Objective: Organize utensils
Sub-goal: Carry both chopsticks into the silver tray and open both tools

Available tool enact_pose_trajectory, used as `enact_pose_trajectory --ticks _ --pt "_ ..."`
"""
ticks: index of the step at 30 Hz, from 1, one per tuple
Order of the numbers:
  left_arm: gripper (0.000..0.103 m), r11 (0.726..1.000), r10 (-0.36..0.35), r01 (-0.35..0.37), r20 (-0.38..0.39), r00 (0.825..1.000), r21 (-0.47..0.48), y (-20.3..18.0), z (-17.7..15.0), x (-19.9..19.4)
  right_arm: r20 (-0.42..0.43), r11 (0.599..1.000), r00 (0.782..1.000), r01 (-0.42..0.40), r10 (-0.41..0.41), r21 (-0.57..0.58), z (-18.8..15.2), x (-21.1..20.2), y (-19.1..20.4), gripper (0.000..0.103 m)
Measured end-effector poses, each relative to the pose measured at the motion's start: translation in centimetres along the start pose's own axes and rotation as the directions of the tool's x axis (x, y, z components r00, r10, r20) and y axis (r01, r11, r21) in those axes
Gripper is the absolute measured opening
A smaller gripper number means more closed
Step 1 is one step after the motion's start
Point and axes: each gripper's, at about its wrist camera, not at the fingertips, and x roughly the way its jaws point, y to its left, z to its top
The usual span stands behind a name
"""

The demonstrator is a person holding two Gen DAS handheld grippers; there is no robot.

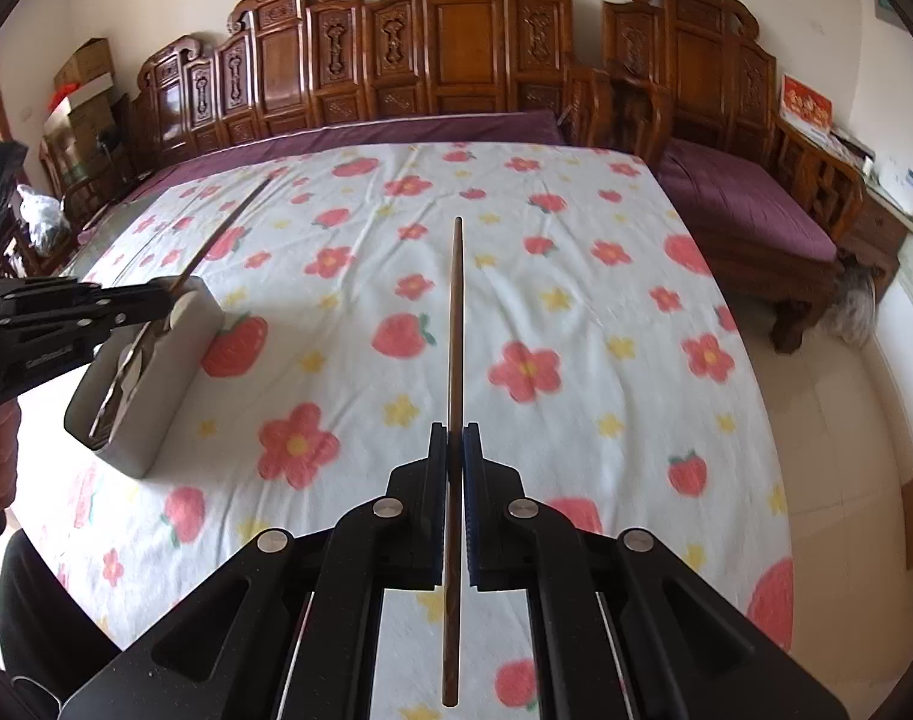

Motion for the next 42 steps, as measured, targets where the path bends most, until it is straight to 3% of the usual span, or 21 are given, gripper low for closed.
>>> enact_pose_trajectory --ticks 12,24,42 --pt "0.005 0.99 0.064 -0.058 0.04 0.997 -0.126 8.4 -2.9 -1.4 -0.006 0.993 0.997 -0.083 0.083 -0.08 2.6 1.5 7.4 0.006" --pt "0.005 0.97 0.1 -0.089 0.036 0.994 -0.226 13.1 -5.8 0.2 -0.047 0.972 0.979 -0.201 0.197 -0.119 3.2 3.4 14.4 0.006" --pt "0.005 0.964 0.051 -0.051 -0.008 0.999 -0.26 14.1 -8.7 1.1 -0.059 0.955 0.968 -0.252 0.245 -0.156 4.9 5.3 20.4 0.006"
